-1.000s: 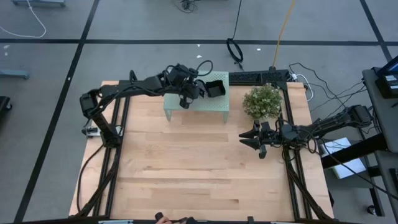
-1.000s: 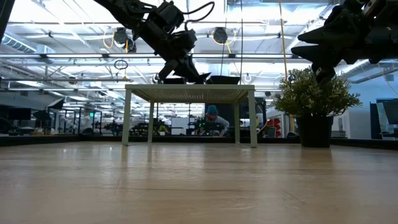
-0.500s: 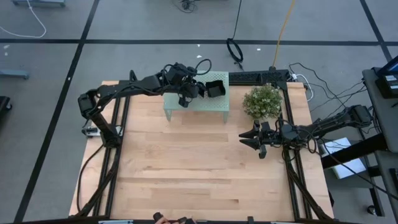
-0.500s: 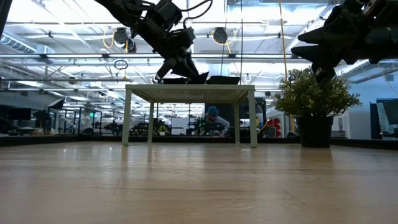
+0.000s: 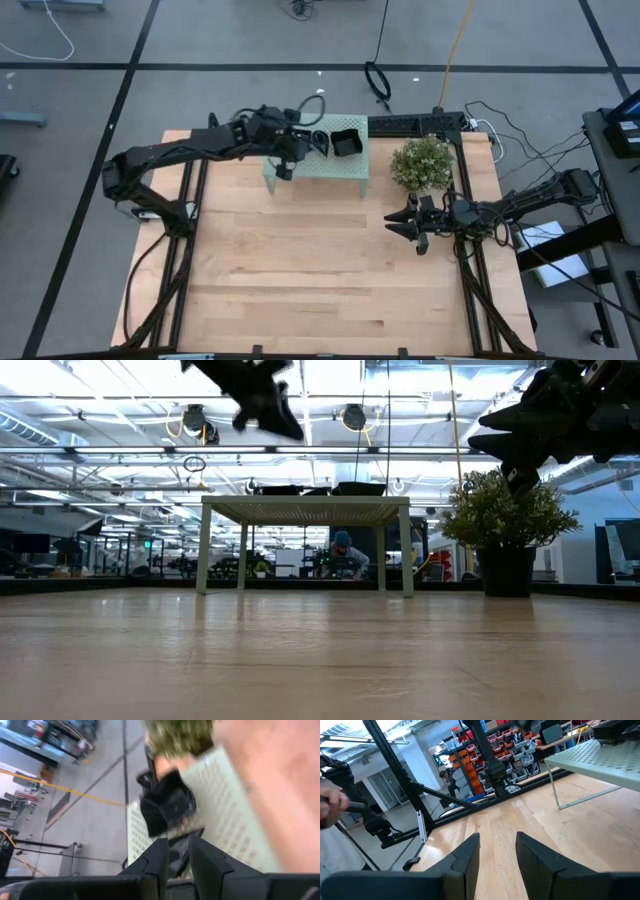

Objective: Pick & Place Mini shaped plates
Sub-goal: Return to Home Position

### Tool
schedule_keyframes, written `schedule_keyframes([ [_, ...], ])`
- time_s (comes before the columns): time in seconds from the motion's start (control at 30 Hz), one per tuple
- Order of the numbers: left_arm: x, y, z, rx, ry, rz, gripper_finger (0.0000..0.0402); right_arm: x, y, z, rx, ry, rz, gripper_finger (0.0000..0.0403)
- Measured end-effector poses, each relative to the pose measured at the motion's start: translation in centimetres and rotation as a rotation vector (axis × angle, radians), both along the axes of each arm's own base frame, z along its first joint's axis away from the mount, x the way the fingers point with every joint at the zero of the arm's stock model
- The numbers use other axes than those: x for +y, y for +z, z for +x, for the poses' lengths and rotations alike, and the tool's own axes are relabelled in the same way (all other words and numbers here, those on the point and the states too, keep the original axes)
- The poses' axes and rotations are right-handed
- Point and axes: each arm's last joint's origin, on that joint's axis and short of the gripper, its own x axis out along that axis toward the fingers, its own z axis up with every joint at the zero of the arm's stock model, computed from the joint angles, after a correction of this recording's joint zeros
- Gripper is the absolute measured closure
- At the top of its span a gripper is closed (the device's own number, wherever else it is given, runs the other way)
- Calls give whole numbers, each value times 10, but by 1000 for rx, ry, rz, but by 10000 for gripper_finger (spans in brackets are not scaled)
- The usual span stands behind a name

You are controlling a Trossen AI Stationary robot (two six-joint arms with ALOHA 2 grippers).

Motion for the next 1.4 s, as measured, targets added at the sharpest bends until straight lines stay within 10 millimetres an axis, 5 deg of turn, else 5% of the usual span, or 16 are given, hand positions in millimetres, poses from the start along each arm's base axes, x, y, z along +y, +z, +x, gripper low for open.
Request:
schedule_keyframes([
  [0.17,-35,40,-34,-134,-25,-73,320,0,0,0,0,0,0,289],
  [0.33,-64,69,-93,-180,-16,-191,321,0,0,0,0,0,0,289],
  [0.6,-97,86,-182,-267,31,-655,321,0,0,0,1,0,0,289],
  [0.9,-113,88,-249,-355,75,-863,321,0,0,0,0,0,0,289],
  [1.13,-117,65,-269,-336,127,-903,321,0,0,0,0,0,0,289],
  [1.4,-113,9,-251,-478,64,-857,321,0,0,0,1,0,0,289],
])
